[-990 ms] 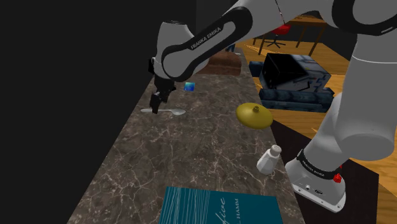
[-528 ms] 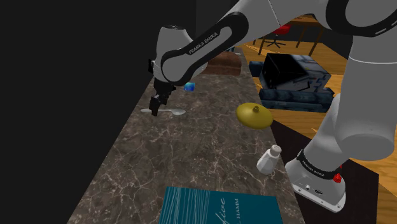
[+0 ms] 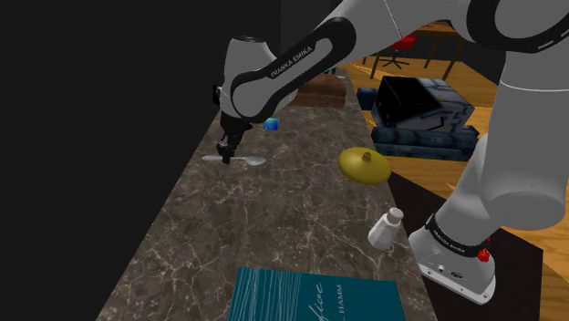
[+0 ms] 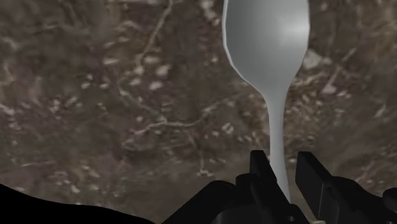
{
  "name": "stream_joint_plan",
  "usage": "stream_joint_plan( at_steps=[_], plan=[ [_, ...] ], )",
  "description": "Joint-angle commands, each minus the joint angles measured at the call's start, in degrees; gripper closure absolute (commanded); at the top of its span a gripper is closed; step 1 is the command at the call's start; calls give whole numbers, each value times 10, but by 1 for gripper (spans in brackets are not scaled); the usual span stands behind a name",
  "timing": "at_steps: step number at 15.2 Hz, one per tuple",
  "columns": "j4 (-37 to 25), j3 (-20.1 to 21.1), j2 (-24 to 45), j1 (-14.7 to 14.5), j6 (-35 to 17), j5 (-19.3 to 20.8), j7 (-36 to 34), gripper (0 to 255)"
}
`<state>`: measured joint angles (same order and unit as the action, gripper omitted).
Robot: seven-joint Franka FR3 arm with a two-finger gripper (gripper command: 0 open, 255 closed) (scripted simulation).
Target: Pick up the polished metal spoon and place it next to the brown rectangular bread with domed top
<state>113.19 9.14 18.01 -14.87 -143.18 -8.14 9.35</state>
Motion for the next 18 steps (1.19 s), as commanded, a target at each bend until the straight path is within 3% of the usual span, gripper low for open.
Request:
stream_joint_plan(
  at_steps=[1,4,18],
  plan=[
    [0,0,0,0,0,0,0,255],
    [0,0,0,0,0,0,0,255],
    [-40,-1,-54,2,94,2,-12,255]
  ],
)
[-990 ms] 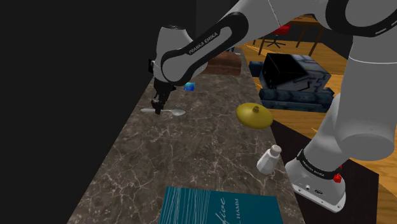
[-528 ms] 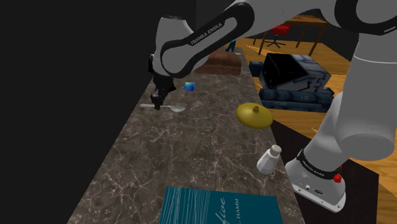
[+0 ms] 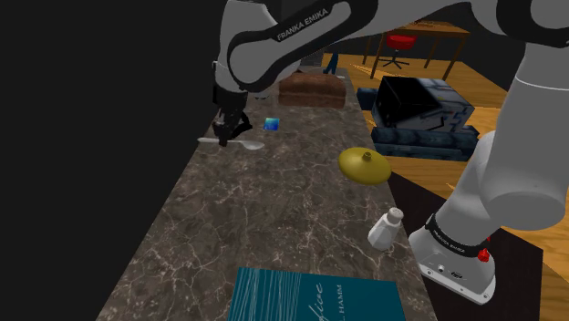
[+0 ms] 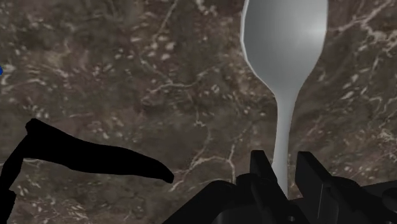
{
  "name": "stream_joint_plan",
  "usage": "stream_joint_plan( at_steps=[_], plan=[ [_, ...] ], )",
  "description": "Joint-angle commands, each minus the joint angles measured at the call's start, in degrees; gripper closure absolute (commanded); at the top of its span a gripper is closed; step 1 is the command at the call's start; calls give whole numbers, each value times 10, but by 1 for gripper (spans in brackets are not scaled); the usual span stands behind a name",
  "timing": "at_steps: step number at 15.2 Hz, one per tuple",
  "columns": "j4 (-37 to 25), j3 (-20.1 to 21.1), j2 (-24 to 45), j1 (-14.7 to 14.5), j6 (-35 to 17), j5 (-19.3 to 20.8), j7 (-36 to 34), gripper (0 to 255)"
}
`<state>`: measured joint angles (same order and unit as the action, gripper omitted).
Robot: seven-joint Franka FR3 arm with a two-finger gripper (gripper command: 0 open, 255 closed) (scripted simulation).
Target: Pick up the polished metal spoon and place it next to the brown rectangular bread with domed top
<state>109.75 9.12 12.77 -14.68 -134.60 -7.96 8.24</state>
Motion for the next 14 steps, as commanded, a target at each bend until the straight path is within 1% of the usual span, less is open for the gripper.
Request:
stream_joint_plan(
  at_steps=[1,14],
  plan=[
    [-10,0,-5,0,15,1,-1,255],
    [-71,-1,-35,2,106,4,-13,255]
  ],
)
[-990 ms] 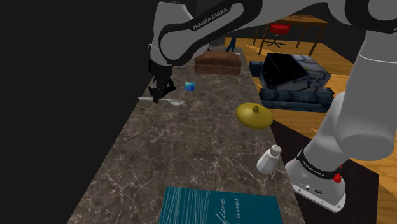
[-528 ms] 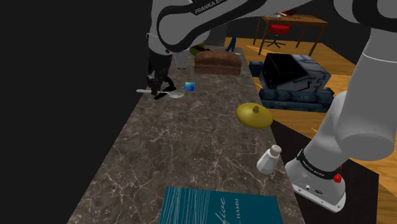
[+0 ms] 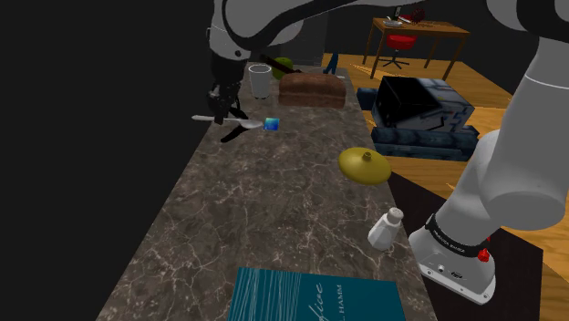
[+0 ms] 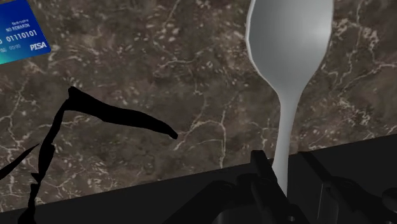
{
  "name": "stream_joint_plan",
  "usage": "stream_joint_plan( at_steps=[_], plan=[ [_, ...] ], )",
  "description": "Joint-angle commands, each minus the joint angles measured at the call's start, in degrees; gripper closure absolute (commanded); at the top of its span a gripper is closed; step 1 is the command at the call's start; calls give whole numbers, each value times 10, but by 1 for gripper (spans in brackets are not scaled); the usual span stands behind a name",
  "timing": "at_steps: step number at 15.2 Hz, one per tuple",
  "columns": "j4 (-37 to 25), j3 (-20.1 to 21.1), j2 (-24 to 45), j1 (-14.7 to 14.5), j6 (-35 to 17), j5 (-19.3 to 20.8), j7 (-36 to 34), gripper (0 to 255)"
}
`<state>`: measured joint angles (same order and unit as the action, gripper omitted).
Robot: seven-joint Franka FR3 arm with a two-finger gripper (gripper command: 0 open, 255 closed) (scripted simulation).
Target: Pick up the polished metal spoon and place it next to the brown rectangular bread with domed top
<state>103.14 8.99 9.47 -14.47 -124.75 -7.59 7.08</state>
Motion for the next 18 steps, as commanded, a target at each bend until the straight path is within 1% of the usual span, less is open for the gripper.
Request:
stream_joint_plan(
  at_steps=[1,7,12,18],
  plan=[
    [-11,0,-4,0,15,1,-2,255],
    [-48,0,-11,0,58,3,-8,255],
    [19,-25,-65,37,55,-23,62,255],
    [74,-62,-114,76,63,-44,147,255]
  ],
)
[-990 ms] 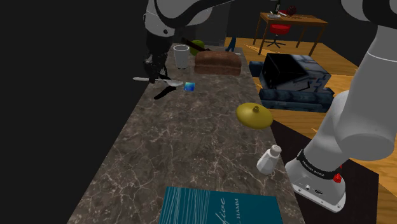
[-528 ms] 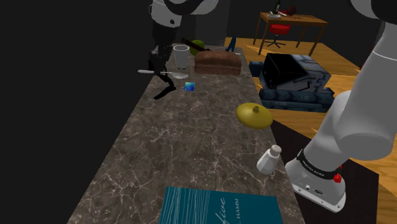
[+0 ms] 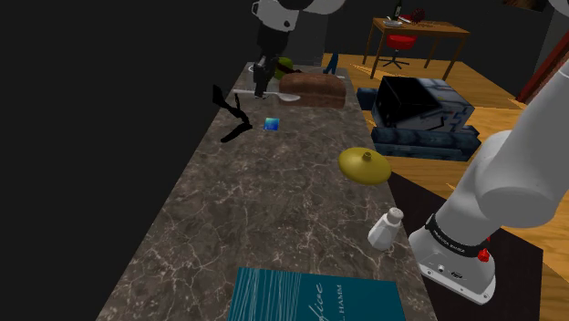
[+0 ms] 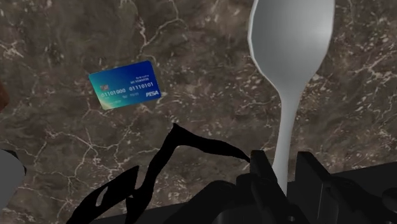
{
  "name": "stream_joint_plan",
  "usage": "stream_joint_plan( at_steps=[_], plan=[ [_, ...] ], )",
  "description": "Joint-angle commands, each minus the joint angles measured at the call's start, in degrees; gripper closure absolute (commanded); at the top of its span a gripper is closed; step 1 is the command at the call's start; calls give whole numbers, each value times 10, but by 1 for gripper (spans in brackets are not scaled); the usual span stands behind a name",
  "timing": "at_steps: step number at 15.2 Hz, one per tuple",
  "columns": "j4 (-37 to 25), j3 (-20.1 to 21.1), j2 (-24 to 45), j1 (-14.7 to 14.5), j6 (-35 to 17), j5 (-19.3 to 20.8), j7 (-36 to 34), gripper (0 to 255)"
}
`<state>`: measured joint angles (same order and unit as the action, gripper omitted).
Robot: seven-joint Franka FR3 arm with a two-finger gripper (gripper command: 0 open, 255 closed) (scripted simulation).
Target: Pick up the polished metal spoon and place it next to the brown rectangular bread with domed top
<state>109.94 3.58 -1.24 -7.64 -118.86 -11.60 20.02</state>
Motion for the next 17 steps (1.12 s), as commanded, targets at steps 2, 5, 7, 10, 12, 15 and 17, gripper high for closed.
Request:
stream_joint_plan(
  at_steps=[2,5,7,10,12,15,17],
  plan=[
    [19,-22,-19,20,8,-8,45,255],
    [33,-44,-33,39,16,-13,87,255],
    [40,-59,-40,51,23,-15,115,255],
    [44,-82,-46,70,33,-18,156,255],
    [43,-97,-47,82,41,-19,183,255],
    [38,-121,-44,101,53,-21,224,255],
    [31,-137,-39,113,62,-22,252,255]
  ],
)
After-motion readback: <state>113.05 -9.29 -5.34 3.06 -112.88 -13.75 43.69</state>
